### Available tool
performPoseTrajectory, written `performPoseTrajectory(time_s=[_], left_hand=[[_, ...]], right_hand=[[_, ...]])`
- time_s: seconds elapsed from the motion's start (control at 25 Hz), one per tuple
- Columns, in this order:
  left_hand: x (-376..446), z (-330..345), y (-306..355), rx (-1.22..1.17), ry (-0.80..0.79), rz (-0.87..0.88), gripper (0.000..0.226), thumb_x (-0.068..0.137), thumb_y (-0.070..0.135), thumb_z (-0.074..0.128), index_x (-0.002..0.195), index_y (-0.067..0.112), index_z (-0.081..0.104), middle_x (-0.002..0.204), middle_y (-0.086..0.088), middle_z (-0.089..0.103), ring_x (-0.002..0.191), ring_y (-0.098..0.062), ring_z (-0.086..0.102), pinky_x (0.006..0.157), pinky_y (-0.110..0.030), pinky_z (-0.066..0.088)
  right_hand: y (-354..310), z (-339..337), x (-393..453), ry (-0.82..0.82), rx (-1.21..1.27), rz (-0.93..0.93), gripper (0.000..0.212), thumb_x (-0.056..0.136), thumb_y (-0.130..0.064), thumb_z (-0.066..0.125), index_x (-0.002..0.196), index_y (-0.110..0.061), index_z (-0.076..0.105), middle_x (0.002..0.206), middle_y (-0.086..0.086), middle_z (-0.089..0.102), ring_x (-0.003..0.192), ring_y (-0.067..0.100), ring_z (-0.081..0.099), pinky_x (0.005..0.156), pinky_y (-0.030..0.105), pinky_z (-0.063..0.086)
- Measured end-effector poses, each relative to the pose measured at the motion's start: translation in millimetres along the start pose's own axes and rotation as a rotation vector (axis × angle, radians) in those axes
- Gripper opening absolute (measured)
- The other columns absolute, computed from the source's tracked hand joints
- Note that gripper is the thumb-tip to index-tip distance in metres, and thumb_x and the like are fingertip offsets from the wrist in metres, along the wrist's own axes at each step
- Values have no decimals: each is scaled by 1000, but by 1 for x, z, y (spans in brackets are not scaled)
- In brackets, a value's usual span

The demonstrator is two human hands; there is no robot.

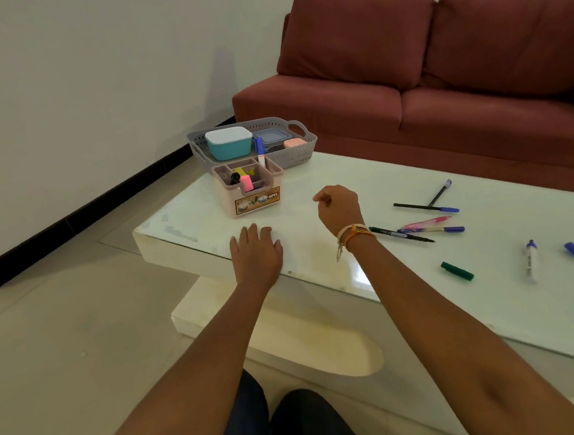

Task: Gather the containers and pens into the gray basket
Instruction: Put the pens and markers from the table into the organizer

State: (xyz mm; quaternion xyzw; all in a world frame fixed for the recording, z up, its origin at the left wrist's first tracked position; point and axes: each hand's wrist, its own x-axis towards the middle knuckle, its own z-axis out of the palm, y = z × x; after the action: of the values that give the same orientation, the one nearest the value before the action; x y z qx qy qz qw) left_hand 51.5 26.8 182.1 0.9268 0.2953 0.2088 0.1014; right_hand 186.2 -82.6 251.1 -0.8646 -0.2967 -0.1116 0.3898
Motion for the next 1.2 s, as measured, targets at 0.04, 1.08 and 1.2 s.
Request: performPoseTrajectory(time_s=[0.04, 1.08, 1.2], left_hand=[[-7, 1, 10, 33, -51, 10, 43, 99, 34, 32, 138, 18, 42, 150, -11, 36, 142, -28, 27, 115, -50, 18], [-12, 48, 180, -212, -156, 342, 45, 96, 33, 48, 138, 16, 44, 133, -9, 47, 121, -28, 49, 109, -42, 29], [-7, 48, 178, -264, -121, 328, 37, 95, 25, 52, 130, 13, 55, 119, -12, 50, 107, -30, 52, 97, -39, 41]], right_hand=[[8, -11, -10, 10, -7, 14, 28, 80, 4, 50, 88, -7, 74, 96, 11, 73, 96, 24, 66, 89, 24, 47], [157, -133, -102, -156, -443, 282, 24, 91, -14, 46, 112, -3, 53, 117, 18, 50, 109, 34, 46, 90, 40, 40], [159, -128, -101, -99, -511, 241, 24, 94, -17, 46, 114, -5, 54, 117, 16, 52, 108, 32, 48, 89, 40, 41]])
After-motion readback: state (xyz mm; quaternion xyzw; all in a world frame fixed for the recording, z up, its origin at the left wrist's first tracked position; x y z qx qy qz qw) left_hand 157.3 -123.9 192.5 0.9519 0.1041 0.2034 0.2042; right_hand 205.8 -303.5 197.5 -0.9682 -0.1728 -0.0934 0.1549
